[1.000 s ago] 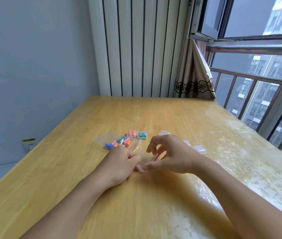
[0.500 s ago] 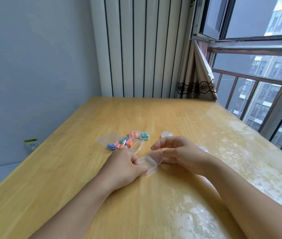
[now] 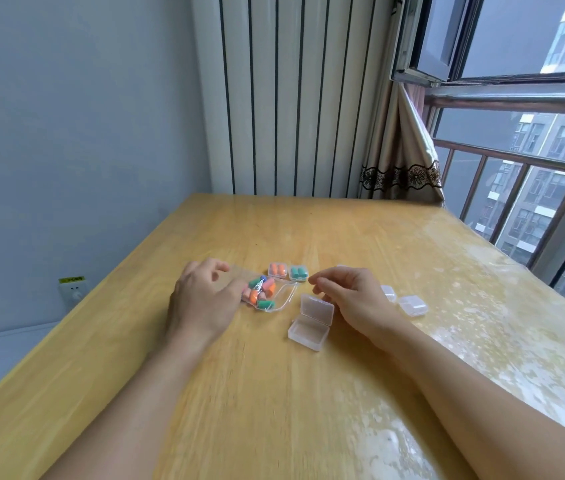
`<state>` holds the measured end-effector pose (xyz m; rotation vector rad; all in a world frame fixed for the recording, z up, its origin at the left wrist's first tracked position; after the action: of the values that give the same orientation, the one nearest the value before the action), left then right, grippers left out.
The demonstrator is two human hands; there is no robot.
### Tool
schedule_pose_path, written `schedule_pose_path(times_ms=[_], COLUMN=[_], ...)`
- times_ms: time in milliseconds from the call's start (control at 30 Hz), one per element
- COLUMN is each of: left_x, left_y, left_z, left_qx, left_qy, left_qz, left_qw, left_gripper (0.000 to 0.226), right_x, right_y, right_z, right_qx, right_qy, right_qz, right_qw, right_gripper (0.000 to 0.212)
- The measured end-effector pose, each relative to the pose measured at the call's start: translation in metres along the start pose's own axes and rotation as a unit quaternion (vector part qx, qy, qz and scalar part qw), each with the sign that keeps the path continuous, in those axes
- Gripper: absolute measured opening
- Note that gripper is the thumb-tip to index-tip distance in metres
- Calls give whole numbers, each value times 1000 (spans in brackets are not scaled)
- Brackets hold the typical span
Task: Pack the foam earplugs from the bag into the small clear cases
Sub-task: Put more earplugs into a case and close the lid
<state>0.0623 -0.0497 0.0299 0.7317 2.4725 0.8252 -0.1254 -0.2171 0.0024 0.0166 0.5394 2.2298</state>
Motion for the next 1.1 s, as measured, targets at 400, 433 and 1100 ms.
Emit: schedule_pose_path(times_ms=[400,433,1100], left_x=[3,3,2], left_y=[-34,-35,-35], left_z=[-2,-2,8], left_qx=[-2,-9,46], left_qy=[-82,-81,-60], left_qz=[80,84,75], left_qw=[993,993,994], left_gripper=[31,31,45], right_x=[-29,-31,-45], right_y=[-39,-39,-42], right_z=[16,17,17], right_qx=[285,298,263], right_qy=[80,79,80], right_qz=[116,112,144], right_qw=[948,945,951], right_gripper=[33,33,30])
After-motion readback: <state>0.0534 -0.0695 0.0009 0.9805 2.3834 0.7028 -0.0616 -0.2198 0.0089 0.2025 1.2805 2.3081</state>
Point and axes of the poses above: each hand's wrist, its own x-axis away from the middle knuckle, its own y-axis out of the back of the hand, z = x × y, the point moved 6 cm from there along -x, towards the middle knuckle, and after that the axes turned 3 degrees about z, right-handed, at the moved point
